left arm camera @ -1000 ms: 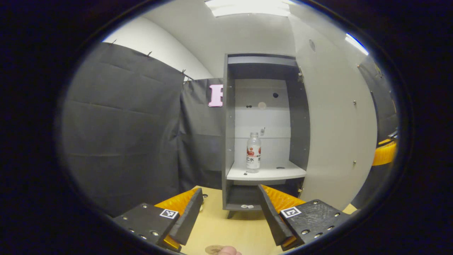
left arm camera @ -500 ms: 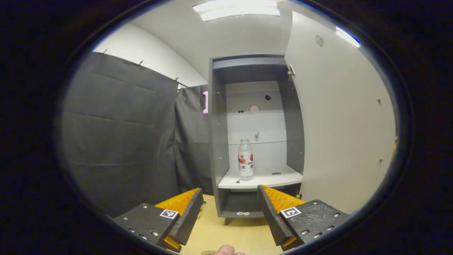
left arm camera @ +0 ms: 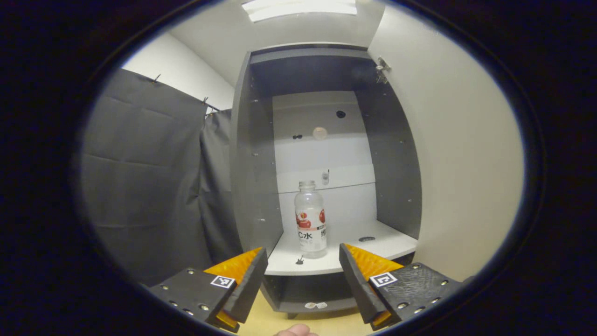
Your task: Open the cabinet door with the right hand, grasp the bottle in the cabinet with the left hand and place it on the coaster, then close the cabinet door with the right hand.
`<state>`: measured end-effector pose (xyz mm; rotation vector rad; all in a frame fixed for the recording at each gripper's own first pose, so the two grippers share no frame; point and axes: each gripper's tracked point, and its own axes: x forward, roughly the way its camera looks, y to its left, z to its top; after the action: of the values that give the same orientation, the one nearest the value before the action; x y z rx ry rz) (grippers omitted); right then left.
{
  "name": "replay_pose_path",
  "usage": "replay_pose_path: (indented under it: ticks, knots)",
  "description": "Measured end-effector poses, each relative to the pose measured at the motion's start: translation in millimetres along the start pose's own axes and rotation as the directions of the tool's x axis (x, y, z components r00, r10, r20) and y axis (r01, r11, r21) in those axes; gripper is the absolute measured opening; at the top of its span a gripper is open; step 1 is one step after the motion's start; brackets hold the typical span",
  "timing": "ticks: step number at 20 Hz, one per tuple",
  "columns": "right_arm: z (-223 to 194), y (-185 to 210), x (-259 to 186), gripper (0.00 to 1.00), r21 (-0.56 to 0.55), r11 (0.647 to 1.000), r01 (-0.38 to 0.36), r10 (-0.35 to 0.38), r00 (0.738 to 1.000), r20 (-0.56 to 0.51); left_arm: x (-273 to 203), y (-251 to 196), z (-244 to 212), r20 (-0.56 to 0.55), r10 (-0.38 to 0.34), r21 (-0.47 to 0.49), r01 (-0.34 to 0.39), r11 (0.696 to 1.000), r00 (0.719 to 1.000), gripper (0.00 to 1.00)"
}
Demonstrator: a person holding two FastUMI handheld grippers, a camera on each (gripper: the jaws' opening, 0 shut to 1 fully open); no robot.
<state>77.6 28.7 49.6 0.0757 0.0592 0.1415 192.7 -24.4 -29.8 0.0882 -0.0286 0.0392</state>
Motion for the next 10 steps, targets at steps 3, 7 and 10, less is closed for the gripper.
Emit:
replay_pose_path:
  ticks: [3,7,10]
  knots:
    - [-3.4,-12.2,1.0,0.7,-0.038,0.998,0.052,-0.053,0.998,-0.014,42.2,-1.1,0.2,0.01,-0.012,-0.01,0.013,1.0,1.0,0.89]
    - [-10.4,-26.0,1.0,0.76,-0.115,0.987,0.11,-0.116,0.992,-0.045,78.9,-5.2,4.3,0.046,-0.034,-0.008,0.034,0.999,0.998,0.88]
    - [-12.9,-35.9,1.7,0.76,-0.157,0.975,0.158,-0.167,0.985,-0.049,98.3,-4.2,-1.9,0.037,-0.043,-0.028,0.044,0.999,0.998,0.88]
